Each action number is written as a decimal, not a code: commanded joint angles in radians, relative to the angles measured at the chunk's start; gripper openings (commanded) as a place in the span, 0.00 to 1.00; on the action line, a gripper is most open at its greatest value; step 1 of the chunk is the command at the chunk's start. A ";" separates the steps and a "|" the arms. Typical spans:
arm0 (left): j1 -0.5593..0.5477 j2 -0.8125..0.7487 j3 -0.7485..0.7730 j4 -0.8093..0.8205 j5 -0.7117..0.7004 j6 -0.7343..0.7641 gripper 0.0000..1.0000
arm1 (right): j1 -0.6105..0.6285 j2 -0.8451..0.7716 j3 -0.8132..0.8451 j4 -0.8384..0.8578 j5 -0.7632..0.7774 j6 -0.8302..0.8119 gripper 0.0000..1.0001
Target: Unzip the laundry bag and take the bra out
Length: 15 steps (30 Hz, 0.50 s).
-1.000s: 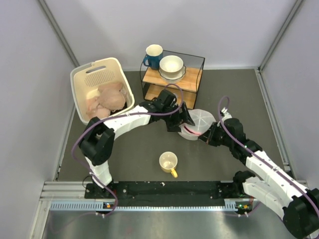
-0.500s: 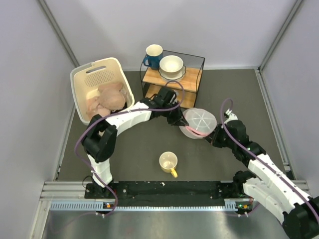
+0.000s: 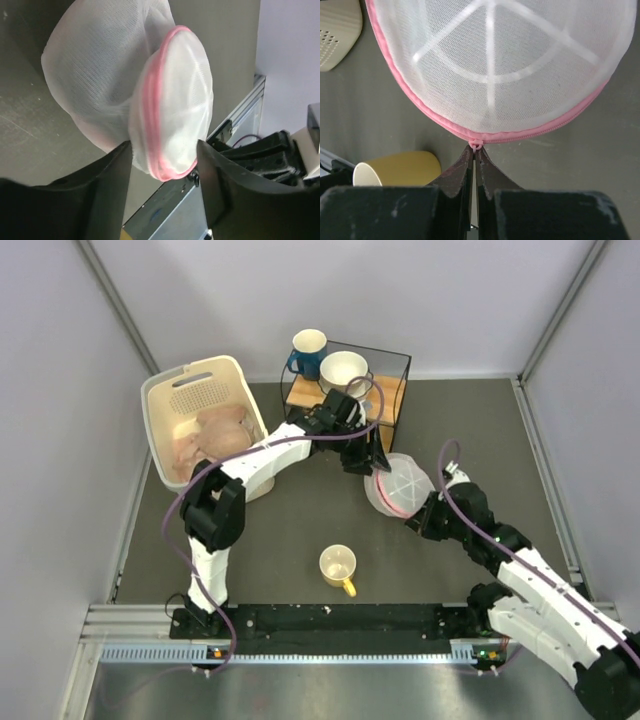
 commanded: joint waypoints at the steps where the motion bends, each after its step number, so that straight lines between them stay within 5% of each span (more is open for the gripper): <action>1: 0.011 -0.053 0.054 -0.060 -0.038 0.072 0.78 | 0.041 0.046 0.069 0.056 0.007 0.076 0.00; 5: 0.020 -0.156 -0.013 -0.076 -0.115 0.067 0.90 | 0.041 0.095 0.084 0.102 0.015 0.086 0.00; 15: 0.010 -0.346 -0.329 0.137 -0.112 -0.152 0.85 | 0.041 0.144 0.093 0.138 0.010 0.079 0.00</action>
